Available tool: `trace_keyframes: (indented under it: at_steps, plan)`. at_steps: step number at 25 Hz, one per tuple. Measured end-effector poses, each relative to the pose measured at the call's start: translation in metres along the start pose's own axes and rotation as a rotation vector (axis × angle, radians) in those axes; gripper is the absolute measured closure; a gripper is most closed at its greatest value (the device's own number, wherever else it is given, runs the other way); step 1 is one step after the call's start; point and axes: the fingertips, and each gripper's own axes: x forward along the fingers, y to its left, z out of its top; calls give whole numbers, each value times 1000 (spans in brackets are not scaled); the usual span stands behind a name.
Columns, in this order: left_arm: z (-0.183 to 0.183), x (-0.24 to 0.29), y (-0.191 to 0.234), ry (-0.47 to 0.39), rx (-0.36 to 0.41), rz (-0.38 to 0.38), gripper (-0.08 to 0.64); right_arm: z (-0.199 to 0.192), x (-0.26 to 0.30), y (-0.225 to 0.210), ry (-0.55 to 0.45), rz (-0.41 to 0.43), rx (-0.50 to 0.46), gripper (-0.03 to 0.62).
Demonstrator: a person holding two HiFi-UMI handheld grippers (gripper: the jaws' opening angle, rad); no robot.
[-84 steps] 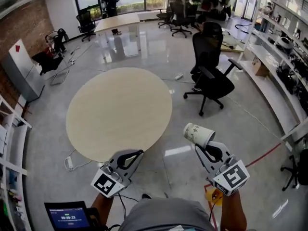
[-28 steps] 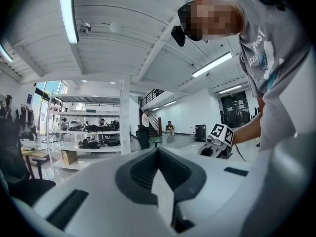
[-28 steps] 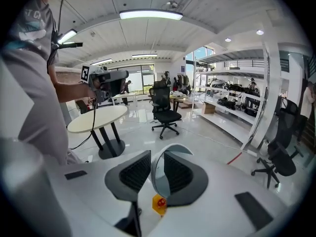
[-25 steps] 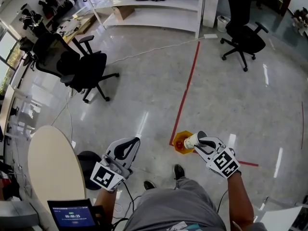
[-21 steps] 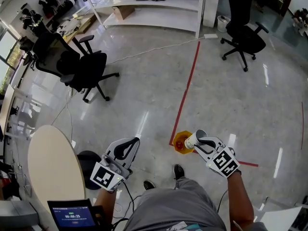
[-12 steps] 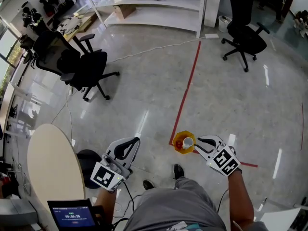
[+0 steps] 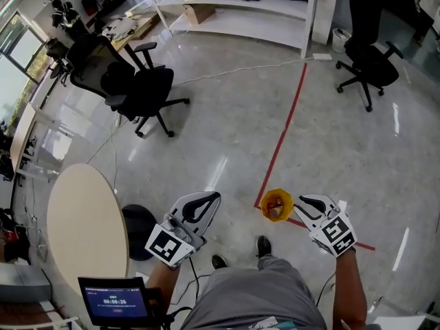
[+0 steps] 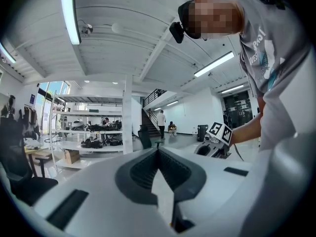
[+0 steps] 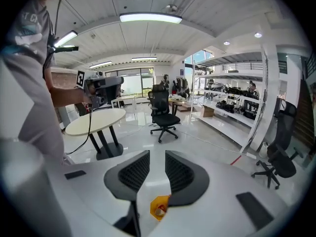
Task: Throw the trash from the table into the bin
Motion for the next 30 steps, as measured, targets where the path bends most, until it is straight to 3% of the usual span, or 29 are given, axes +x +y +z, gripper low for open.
trace_keyframes:
  at_steps: [4, 8, 10, 23, 30]
  plan:
    - [13, -12, -10, -18, 37, -13, 517, 24, -15, 14, -51, -19, 2, 511]
    - [17, -53, -15, -24, 37, 8, 517, 51, -11, 58, -105, 11, -29, 518]
    - [18, -63, -12, -26, 54, 18, 517, 66, -10, 65, -132, 15, -40, 584]
    - [-1, -102, 14, -44, 55, 135, 517, 143, 3, 94, -323, 137, -138, 584]
    - [17, -193, 17, -81, 88, 176, 517, 187, 6, 173, -338, 142, -209, 584]
